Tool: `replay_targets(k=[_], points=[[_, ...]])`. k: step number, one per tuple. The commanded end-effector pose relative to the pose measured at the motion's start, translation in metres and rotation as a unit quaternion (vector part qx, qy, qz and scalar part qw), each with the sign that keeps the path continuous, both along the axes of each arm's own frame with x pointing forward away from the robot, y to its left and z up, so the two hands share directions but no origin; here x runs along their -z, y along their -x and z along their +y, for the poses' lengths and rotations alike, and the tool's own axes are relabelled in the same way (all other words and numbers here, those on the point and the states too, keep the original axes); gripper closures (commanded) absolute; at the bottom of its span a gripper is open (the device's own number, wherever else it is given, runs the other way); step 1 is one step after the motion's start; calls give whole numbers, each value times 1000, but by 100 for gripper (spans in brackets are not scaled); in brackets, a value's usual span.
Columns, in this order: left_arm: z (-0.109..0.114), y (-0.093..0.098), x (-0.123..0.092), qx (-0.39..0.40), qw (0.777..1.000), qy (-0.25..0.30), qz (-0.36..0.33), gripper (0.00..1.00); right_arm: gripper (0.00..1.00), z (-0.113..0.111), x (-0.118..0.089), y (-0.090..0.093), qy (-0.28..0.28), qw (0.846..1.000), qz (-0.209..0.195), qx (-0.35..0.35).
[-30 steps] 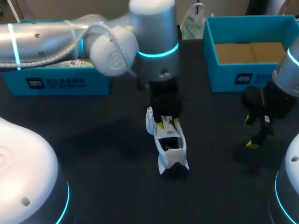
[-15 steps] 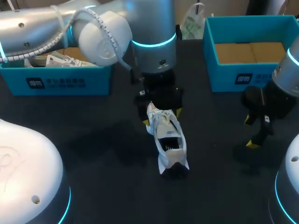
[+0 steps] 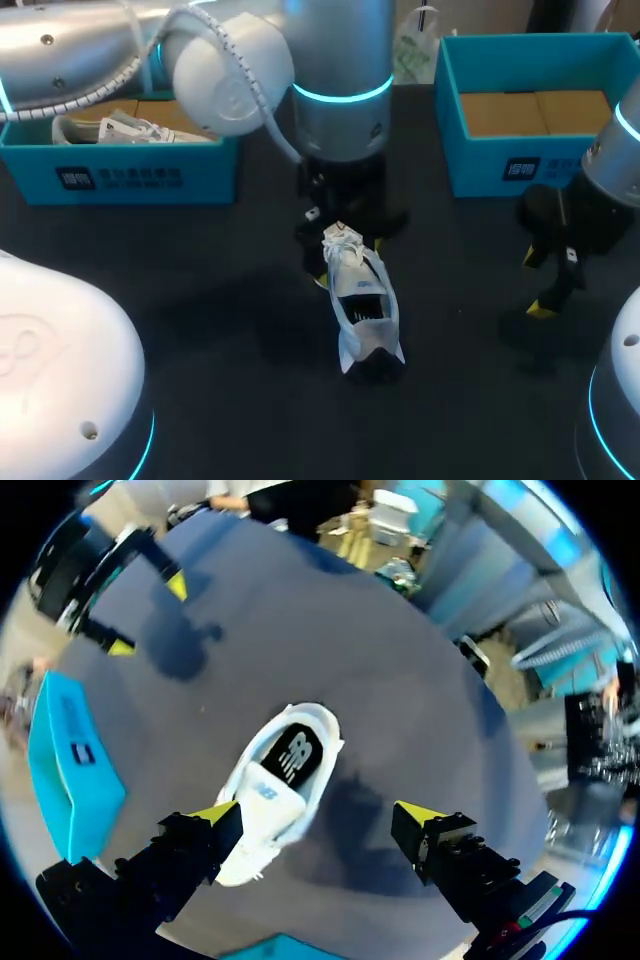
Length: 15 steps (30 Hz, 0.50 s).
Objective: Take the shoe out of the shoebox, open the shoe tongue, remove and reinsert the insole, then place the shoe into the shoebox
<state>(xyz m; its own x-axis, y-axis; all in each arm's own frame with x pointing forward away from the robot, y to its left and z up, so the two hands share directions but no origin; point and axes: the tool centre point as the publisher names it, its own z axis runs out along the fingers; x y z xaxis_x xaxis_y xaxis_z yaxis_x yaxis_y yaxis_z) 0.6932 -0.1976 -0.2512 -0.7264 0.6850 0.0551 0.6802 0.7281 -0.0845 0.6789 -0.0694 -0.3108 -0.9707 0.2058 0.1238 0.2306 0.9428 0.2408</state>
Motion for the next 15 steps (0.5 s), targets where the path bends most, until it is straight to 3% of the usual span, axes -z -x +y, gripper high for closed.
replay_targets(k=[1, 9, 15], points=[[-2, 5, -1, -200, 975, -66, -68, 0, 0, 0, 0, 1, 1, 1000, -1, 0], [-10, 29, 20, -305, 951, -55, -11, 0, 0, 0, 0, 1, 1, 1000, -1, 0], [-11, 48, 30, -357, 933, -30, -8, 0, 0, 0, 0, 1, 1, 1000, -1, 0]])
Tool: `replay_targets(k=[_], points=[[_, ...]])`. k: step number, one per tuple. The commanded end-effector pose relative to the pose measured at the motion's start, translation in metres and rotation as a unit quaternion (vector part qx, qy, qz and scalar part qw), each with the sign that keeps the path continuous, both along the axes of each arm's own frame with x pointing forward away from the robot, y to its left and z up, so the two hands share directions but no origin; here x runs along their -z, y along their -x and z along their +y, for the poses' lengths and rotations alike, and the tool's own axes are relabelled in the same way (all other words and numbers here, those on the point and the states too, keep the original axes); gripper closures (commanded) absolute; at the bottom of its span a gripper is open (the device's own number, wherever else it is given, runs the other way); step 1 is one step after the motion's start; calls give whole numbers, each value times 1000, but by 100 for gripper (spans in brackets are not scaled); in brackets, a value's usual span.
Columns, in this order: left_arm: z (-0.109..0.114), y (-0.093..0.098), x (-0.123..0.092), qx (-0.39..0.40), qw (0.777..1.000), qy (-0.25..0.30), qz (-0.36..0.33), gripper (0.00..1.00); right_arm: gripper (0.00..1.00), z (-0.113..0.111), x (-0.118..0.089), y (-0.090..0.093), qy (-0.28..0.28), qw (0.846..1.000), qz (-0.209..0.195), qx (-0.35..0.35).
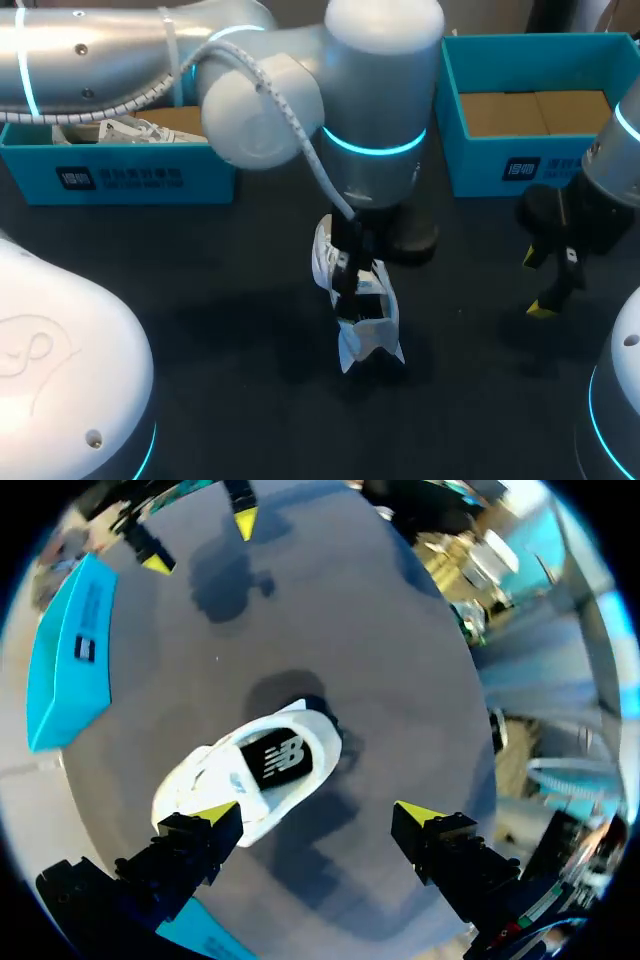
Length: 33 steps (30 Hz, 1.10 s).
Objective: Take the shoe out of the shoebox, open the shoe tongue, remove and reinsert the insole, then place the shoe into the shoebox
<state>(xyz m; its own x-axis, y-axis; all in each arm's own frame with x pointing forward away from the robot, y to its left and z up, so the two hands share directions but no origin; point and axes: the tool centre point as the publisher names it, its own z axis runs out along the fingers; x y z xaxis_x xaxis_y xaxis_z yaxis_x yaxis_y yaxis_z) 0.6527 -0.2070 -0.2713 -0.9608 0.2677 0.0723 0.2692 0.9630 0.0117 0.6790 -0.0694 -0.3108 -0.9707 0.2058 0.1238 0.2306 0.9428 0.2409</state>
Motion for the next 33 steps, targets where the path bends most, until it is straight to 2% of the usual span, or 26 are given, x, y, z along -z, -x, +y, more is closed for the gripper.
replay_targets(k=[1, 7, 18, 33], points=[[-3, 9, 12, -131, 991, 20, -2, 0, 0, 0, 0, 1, 1, 1000, -1, 0], [-9, 16, 26, -169, 985, 16, -12, 0, 0, 0, 0, 1, 1, 1000, -1, 0], [-23, 29, 52, -191, 981, 18, -26, 0, 0, 0, 0, 1, 1, 1000, -1, 0], [-33, 28, 89, -220, 975, 14, -32, 0, 0, 0, 0, 1, 1, 1000, -1, 0]])
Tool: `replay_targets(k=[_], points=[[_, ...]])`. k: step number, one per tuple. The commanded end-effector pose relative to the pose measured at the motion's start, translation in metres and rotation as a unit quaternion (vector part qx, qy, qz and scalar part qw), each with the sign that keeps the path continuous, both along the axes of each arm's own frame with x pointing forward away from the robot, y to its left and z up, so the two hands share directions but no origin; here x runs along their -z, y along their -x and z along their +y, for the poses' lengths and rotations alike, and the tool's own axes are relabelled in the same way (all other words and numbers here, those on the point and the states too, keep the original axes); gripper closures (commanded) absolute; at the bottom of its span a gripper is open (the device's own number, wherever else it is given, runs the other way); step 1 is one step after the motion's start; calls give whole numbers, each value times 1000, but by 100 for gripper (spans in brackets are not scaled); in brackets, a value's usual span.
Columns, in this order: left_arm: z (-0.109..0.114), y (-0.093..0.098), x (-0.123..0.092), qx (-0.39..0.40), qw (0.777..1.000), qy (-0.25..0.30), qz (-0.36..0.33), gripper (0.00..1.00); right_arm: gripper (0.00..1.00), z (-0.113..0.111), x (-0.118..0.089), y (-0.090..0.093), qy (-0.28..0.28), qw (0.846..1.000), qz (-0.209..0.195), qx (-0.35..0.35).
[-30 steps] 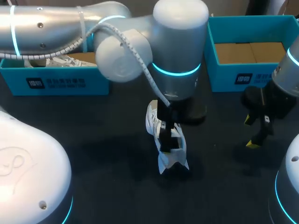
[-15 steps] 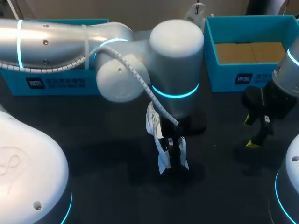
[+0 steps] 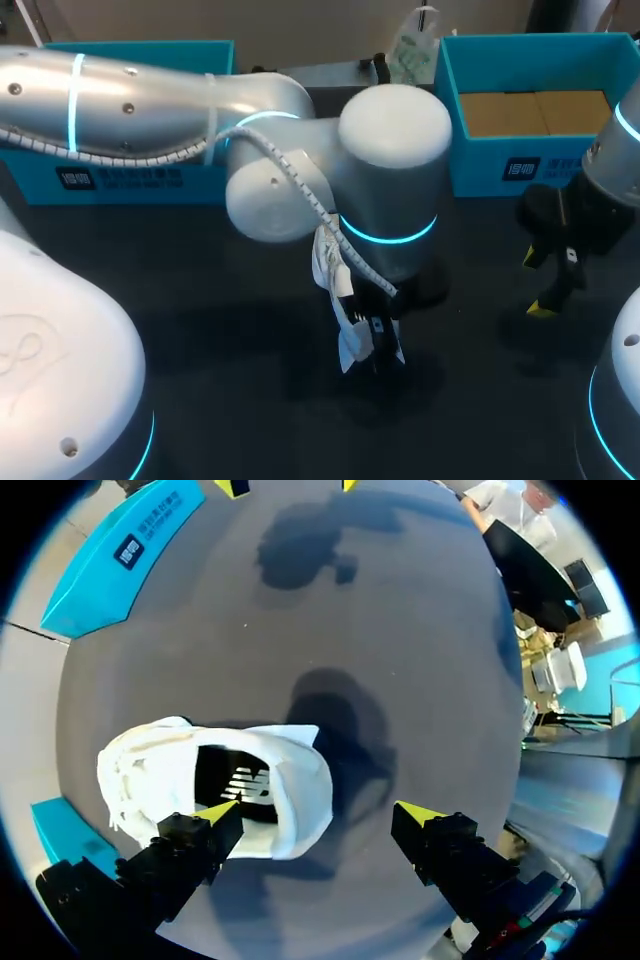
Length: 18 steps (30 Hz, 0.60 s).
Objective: Take the shoe out of the shoebox, open the shoe tongue, remove and reinsert the insole, then place the shoe into the shoebox
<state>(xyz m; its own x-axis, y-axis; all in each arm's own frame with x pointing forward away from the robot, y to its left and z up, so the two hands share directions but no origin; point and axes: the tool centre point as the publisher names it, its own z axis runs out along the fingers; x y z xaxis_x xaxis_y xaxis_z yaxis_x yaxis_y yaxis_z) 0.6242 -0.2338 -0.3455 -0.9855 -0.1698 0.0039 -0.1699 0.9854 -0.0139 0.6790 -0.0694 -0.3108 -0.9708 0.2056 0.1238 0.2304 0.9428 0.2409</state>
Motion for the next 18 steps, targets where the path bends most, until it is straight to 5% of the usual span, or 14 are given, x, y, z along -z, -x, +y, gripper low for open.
replay_targets(k=[1, 15, 18], points=[[-7, -1, 18, -6, 1000, -4, -3, 0, 0, 0, 0, 1, 1, 1000, -1, 0], [-9, -3, 34, -19, 1000, -7, -6, 0, 0, 0, 0, 1, 1, 1000, -1, 0], [-9, -1, 35, -19, 1000, -8, -5, 9, 0, 0, 0, 1, 1, 1000, -1, 0]])
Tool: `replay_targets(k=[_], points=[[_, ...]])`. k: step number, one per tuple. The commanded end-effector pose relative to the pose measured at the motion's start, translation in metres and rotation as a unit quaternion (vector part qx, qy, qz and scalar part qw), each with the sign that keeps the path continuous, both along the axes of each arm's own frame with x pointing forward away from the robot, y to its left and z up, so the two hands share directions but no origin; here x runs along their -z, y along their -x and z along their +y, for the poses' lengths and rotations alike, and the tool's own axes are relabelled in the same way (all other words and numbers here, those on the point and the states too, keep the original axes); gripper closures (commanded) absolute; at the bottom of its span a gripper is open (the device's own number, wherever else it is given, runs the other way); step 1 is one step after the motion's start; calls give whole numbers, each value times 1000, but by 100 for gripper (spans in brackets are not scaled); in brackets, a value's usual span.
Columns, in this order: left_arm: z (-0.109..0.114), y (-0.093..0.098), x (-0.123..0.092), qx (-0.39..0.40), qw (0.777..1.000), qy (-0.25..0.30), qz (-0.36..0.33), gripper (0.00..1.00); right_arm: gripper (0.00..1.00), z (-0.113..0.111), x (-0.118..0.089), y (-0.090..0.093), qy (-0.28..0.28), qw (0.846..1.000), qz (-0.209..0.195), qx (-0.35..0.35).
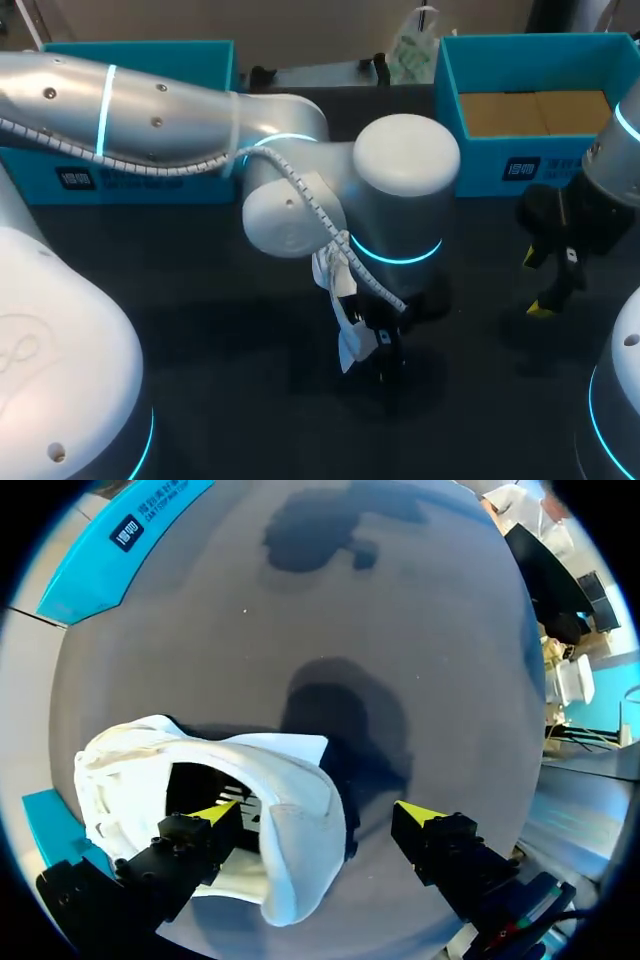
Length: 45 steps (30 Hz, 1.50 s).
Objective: Take the shoe out of the shoebox, open the shoe tongue, remove and reinsert the insole, then place the shoe into the shoebox
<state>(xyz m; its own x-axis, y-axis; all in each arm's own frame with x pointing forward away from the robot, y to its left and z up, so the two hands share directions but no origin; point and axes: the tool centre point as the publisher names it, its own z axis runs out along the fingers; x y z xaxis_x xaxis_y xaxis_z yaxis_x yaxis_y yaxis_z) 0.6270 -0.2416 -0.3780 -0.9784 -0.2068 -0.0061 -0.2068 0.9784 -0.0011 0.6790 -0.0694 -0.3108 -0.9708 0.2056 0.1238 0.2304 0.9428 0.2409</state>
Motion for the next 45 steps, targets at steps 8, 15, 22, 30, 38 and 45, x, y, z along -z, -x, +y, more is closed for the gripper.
replay_targets(k=[8, 15, 22, 30, 38, 45], points=[[-1, 5, 6, -3, 1000, -5, 0, 32, 0, 0, 0, 1, 1, 1000, -1, 0], [-1, 3, 8, -6, 1000, -10, 0, 46, 0, 0, 0, 1, 1, 1000, -1, 0], [0, 2, 11, -12, 1000, -14, 3, 100, 0, 0, 0, 1, 1, 1000, -1, 0], [10, -5, -1, -12, 1000, -2, 16, 100, 0, 0, 0, 1, 1, 1000, -1, 0], [28, -20, -41, 5, 999, 8, 30, 100, 0, 0, 0, 1, 1, 1000, -1, 0], [47, -32, -74, 16, 999, 11, 39, 100, 0, 0, 0, 1, 1, 1000, -1, 0]])
